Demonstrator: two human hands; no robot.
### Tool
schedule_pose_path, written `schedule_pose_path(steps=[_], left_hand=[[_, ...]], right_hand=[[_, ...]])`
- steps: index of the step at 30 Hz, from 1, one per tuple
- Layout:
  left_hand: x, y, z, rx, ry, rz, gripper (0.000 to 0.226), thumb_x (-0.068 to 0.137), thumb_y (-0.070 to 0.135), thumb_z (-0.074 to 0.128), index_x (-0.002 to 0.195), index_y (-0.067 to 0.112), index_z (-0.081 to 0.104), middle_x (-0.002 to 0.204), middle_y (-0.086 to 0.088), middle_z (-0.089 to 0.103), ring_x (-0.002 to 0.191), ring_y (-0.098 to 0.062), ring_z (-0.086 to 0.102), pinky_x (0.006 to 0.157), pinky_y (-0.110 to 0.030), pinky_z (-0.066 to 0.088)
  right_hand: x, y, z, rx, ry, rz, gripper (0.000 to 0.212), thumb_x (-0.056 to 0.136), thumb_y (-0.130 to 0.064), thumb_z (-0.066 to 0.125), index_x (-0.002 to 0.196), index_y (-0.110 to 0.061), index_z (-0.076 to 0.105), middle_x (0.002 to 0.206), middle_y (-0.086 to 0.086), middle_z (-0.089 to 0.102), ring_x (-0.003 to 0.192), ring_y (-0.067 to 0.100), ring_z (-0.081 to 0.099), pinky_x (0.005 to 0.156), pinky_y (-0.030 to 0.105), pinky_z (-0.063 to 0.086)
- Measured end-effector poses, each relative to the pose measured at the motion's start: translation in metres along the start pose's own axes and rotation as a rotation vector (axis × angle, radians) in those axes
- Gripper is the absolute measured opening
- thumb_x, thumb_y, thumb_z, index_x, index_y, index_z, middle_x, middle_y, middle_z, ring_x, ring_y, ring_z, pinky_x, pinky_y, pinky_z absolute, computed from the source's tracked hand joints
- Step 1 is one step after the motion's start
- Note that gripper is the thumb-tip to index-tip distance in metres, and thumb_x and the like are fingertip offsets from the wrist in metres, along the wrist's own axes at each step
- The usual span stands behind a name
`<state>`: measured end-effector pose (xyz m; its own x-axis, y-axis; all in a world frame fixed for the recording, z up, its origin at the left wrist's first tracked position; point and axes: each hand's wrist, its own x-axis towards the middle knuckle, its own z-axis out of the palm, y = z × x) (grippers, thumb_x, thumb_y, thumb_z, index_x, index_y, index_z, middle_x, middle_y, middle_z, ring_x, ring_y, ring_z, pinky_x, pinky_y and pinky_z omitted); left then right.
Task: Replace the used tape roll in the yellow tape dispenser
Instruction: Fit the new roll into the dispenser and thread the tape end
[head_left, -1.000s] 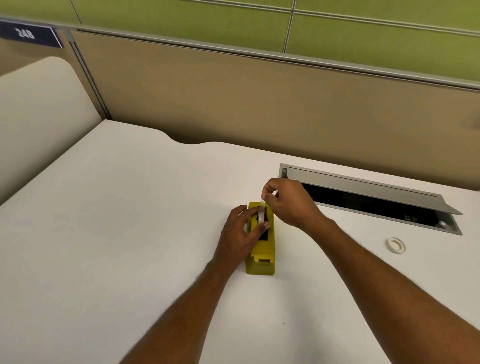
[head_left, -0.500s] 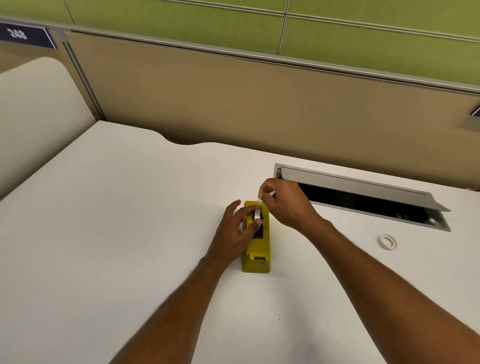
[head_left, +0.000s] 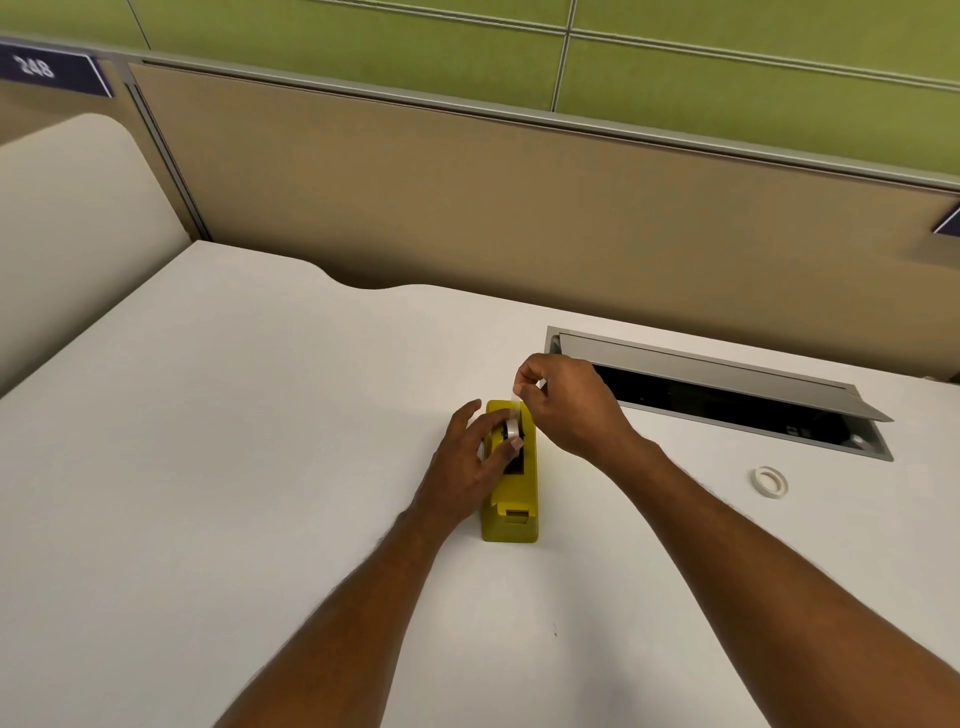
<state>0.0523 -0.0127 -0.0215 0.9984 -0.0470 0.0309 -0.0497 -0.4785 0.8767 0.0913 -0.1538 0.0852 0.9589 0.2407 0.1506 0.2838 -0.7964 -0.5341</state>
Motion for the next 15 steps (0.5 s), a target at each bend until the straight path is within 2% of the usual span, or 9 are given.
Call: schedule_pose_path(steps=[9, 15], left_hand=[[0.0012, -0.0021, 0.0009, 0.02, -0.033, 0.002, 0.054, 0.085, 0.058, 0.056, 0.135, 0.043, 0.041, 0.154, 0.002, 0.029, 0.14, -0.018, 0.032, 0.102, -0.028, 0.032], [0.0034, 0.0026, 0.0012, 0.026, -0.02, -0.023, 0.06, 0.082, 0.067, 0.044, 0.134, 0.037, 0.045, 0.153, 0.0, 0.032, 0.139, -0.02, 0.033, 0.103, -0.032, 0.032]], right_hand=[[-0.0044, -0.0005, -0.0027, 0.009, 0.042, -0.003, 0.01, 0.091, -0.02, 0.055, 0.087, -0.02, 0.064, 0.088, -0.005, 0.066, 0.074, 0.01, 0.057, 0.059, 0.023, 0.044], [-0.005, -0.002, -0.0023, 0.003, 0.051, -0.015, 0.01, 0.09, -0.021, 0.055, 0.086, -0.02, 0.064, 0.089, -0.004, 0.067, 0.073, 0.009, 0.057, 0.061, 0.025, 0.047]])
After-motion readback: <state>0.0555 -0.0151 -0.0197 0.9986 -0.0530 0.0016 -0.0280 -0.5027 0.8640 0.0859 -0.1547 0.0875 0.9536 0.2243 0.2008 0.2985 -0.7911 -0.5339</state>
